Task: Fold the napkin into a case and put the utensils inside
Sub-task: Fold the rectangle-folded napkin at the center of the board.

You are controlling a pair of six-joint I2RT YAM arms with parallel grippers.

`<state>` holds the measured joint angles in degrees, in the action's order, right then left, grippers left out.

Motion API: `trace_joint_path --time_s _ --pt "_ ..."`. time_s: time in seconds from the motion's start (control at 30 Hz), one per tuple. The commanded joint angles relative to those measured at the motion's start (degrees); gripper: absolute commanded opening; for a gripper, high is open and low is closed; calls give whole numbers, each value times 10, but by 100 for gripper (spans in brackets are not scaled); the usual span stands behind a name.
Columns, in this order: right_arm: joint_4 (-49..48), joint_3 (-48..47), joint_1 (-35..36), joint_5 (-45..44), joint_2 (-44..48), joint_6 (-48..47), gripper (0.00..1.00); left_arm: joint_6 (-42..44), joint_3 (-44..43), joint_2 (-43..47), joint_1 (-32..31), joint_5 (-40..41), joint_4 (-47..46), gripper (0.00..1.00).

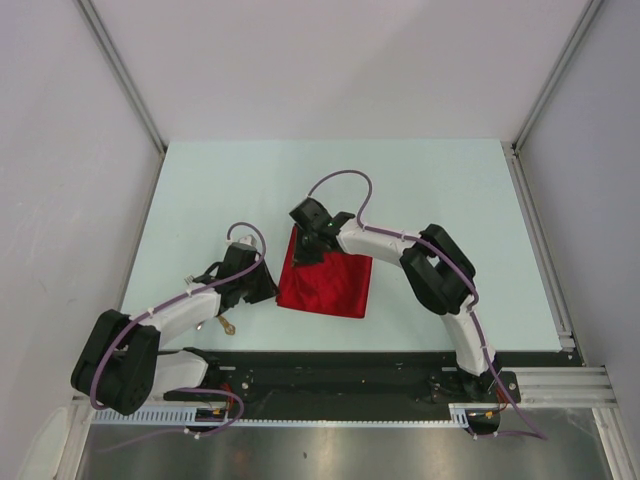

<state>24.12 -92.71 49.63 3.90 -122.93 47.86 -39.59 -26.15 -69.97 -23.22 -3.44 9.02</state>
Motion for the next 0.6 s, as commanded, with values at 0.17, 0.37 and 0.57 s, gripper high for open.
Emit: trace_joint_path --time_s 0.17,0.37,0.57 --pt "-21 -18 -9 22 -16 17 0 -7 3 12 -2 -1 -8 33" --pt "-37 -12 -15 39 -20 18 7 -7 1 20 -2 2 -1 33" --pt "-74 -12 -27 115 -23 23 30 0 -7 61 -2 8 32 39"
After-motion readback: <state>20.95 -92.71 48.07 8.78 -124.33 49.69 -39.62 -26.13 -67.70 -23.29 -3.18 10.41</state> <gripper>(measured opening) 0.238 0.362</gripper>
